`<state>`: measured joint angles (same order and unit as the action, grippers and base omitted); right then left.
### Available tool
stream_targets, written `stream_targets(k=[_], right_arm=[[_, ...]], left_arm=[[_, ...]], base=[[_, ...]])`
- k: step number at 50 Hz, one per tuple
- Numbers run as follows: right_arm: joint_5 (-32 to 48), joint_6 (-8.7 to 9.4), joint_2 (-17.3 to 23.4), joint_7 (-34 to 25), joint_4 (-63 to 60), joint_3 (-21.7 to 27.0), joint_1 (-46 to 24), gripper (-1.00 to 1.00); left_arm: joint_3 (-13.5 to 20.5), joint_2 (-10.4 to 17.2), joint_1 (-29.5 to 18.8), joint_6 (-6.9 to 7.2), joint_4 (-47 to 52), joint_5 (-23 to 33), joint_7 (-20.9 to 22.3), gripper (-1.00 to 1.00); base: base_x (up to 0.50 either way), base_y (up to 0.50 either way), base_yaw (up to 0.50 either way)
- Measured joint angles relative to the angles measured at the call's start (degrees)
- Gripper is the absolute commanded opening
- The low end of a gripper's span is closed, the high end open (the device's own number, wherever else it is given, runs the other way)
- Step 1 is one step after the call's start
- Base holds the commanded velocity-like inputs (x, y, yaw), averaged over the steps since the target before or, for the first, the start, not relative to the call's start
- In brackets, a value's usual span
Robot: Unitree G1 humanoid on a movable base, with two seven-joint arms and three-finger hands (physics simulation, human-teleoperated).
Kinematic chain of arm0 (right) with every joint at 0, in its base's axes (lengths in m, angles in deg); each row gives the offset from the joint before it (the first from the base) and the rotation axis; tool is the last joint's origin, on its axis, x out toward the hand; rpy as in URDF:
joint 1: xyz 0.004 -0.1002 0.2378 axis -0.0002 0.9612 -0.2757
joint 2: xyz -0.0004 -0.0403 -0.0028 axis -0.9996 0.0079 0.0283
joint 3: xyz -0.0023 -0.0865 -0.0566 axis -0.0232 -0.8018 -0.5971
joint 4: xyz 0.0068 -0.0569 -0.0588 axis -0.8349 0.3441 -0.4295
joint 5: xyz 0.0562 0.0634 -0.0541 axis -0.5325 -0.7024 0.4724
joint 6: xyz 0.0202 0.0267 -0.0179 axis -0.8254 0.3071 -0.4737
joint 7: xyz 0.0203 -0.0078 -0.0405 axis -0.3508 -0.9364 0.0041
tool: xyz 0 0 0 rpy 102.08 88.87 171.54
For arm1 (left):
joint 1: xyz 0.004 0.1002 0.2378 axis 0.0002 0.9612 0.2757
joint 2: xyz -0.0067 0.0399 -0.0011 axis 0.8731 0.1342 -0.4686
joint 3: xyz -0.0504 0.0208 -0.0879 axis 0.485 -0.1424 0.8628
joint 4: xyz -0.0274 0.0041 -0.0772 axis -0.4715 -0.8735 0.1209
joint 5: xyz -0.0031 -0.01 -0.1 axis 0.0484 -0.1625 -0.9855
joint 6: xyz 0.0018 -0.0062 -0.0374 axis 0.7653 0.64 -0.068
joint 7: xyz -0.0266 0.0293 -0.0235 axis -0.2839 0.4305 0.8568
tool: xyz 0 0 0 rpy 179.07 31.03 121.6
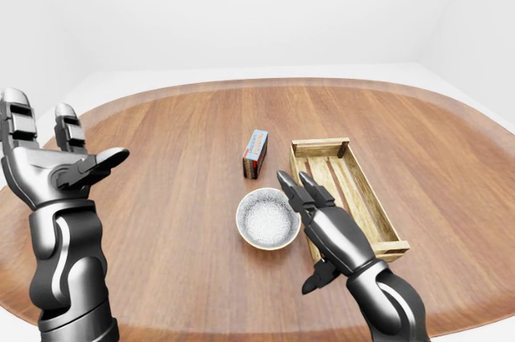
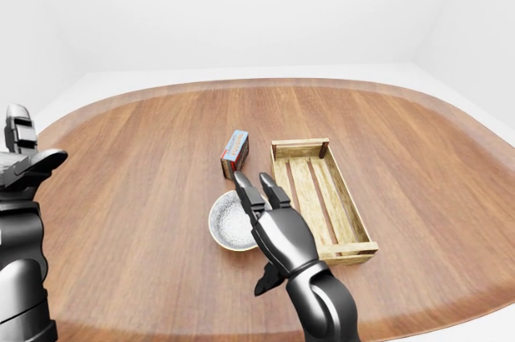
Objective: Pick up the bowl on the left and put it in the tray.
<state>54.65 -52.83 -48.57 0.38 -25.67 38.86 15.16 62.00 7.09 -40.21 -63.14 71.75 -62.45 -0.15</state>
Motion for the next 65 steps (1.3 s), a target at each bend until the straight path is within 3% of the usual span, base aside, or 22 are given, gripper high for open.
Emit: stream_targets(k=[24,65], right_arm=[[4.16,0.0,-1.34,-5.38,6.28,2.35,-1.63,1.0],[5.37,0.0,-1.76,-3.38,16.34,-0.37,-3.91,1.0]], left_arm=[[-0.21,-0.6,0.49,0.0,-0.46,0.74,0.78,1.0],[-0.17,-0.53,0.42,0.0,-0.73,0.55,0.68,1.0]], base=[[0.0,0.0,0.0],[0.0,0.0,0.0]])
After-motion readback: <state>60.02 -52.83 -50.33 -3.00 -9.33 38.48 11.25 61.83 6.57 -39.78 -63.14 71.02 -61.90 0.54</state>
